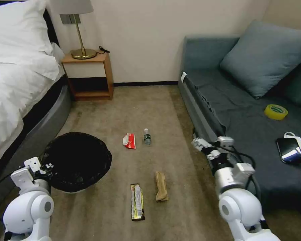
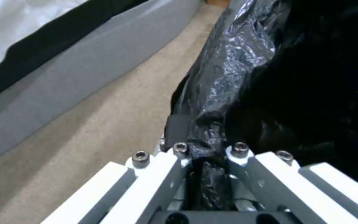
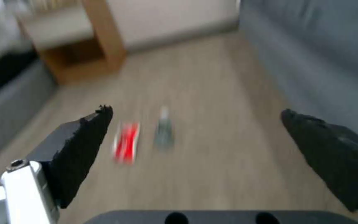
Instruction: Pick up the trash bin, then pick up the garbage on the floor and place it into the trash bin.
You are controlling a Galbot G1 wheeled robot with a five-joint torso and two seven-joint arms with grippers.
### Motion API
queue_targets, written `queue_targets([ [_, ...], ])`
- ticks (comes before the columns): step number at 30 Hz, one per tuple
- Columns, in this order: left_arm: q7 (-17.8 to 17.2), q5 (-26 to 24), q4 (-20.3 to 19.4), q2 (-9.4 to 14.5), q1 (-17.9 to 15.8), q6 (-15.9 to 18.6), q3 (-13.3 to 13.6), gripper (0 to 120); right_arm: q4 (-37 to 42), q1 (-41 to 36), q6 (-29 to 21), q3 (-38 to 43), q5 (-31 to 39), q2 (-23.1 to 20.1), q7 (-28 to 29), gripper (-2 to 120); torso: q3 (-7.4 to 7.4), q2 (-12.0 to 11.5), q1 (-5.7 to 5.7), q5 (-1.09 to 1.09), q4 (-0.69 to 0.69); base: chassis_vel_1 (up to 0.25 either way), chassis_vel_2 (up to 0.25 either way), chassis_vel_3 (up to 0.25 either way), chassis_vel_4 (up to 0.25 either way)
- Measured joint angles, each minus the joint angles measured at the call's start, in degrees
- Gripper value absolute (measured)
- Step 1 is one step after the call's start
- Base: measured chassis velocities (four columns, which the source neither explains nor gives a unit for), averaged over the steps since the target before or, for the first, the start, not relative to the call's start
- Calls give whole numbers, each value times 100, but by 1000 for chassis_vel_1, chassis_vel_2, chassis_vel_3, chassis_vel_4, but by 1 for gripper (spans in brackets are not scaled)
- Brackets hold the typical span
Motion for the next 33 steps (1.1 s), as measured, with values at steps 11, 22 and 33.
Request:
queue_targets([
  [11,30,3,5,33,12,0,-48,3,-1731,1265,-1032,-1513,1403,-193,936,100,0,0,0,2,3,0,0,0,0],
  [22,29,58,-13,-35,126,0,-102,3,-3046,1664,-950,-2240,963,-44,681,100,1,0,0,0,2,0,0,0,0],
  [33,23,81,-35,-45,160,0,-162,3,-4174,1988,-573,-2663,542,78,389,100,0,0,0,0,2,0,0,0,0],
])
